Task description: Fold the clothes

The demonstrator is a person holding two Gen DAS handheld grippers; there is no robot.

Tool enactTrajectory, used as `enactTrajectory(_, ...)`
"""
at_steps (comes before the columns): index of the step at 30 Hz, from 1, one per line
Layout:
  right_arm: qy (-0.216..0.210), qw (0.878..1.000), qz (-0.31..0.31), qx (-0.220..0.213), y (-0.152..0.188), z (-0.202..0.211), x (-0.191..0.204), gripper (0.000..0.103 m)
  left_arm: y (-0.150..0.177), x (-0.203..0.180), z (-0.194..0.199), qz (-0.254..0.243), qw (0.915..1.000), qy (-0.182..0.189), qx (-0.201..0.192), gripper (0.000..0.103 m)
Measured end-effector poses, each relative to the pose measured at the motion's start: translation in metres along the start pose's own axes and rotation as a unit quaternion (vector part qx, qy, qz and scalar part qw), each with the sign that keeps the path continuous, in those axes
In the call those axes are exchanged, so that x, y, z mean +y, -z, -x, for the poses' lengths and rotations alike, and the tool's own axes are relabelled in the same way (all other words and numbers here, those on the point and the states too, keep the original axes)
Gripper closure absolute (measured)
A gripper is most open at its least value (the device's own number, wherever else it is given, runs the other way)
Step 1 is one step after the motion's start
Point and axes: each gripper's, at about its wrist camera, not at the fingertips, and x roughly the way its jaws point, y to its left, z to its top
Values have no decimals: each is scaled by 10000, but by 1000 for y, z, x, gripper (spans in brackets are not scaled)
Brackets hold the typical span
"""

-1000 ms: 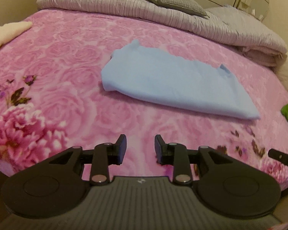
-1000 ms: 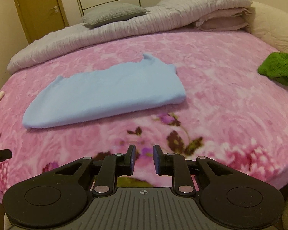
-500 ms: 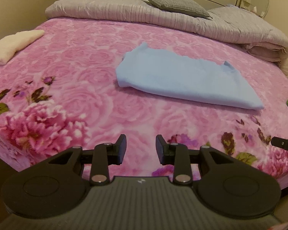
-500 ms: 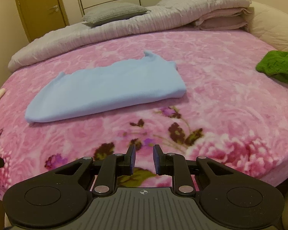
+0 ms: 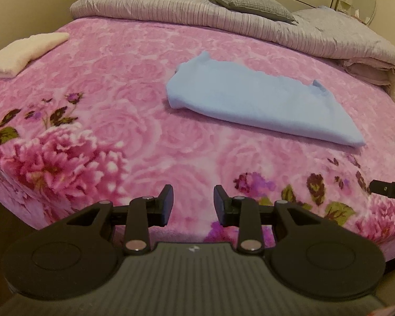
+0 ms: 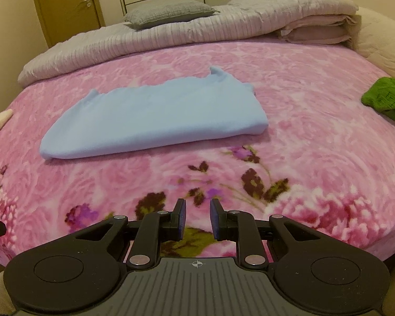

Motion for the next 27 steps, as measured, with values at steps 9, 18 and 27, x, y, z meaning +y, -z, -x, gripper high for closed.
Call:
enactTrajectory(9,16,10000,44,88,-13,-16,3,82,-8,-8,-15,-134,9998,127,42,74)
enactTrajectory(18,89,9998,-59,151,-23,-33,-1,82,-22,-9,-37,-265,9994,174,156,74)
enactTrajectory(27,-849,9833,-1474,651,-11,-76,-53,82,-27,-4,-76,-196,9986,219,431,73)
